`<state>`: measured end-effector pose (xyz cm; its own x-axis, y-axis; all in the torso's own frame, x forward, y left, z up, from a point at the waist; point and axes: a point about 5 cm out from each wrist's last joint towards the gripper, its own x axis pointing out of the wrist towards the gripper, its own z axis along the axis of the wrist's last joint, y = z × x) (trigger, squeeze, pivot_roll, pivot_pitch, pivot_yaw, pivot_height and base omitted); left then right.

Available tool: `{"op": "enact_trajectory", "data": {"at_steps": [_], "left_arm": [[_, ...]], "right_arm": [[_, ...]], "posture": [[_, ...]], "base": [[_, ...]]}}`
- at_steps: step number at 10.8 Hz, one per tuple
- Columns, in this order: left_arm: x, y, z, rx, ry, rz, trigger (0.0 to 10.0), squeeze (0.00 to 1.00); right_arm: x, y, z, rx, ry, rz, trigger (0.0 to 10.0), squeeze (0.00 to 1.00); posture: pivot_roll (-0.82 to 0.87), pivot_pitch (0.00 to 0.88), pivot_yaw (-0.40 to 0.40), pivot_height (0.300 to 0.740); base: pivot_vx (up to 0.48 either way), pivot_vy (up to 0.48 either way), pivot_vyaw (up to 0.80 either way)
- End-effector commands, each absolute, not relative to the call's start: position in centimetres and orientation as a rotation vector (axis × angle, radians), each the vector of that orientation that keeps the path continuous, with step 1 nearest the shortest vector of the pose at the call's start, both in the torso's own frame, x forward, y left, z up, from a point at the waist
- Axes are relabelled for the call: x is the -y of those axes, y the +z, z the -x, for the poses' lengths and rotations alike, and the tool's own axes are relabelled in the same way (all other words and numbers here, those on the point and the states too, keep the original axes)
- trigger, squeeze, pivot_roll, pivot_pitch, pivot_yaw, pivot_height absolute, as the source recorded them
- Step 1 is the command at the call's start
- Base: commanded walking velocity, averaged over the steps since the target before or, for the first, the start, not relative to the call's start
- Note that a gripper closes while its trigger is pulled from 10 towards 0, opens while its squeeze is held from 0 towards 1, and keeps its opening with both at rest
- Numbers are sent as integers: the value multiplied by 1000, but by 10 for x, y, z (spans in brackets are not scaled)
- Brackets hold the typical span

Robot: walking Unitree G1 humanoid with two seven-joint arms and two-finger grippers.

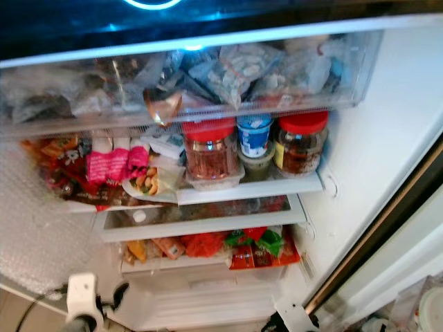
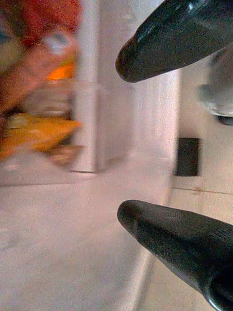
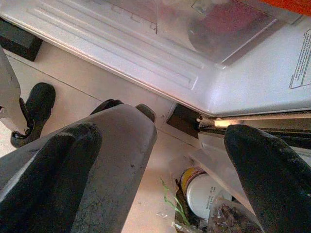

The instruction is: Restocking fridge

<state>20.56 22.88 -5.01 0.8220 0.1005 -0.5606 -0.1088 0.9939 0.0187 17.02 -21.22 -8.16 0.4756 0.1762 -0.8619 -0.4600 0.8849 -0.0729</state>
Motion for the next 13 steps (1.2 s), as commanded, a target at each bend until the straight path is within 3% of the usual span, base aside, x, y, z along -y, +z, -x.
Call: {"op": "enact_trajectory", "data": {"at_steps": [1, 7, 13], "left_arm": [[-230, -56, -200, -655, 103, -7, 10000, 0], [-244, -79, -158, -857, 178, -23, 10000, 0], [-248, -76, -163, -838, 215, 1, 10000, 0]], "right_arm": [[212, -97, -138, -1138, 382, 308, 10000, 0], [209, -99, -132, -1145, 396, 305, 10000, 0], [209, -98, -135, -1145, 413, 311, 10000, 0]], "posture": [[-145, 5, 103, 653], [-145, 0, 90, 653], [-123, 0, 83, 653]], "base": [[0, 0, 0], [-245, 0, 0], [-326, 0, 0]]}}
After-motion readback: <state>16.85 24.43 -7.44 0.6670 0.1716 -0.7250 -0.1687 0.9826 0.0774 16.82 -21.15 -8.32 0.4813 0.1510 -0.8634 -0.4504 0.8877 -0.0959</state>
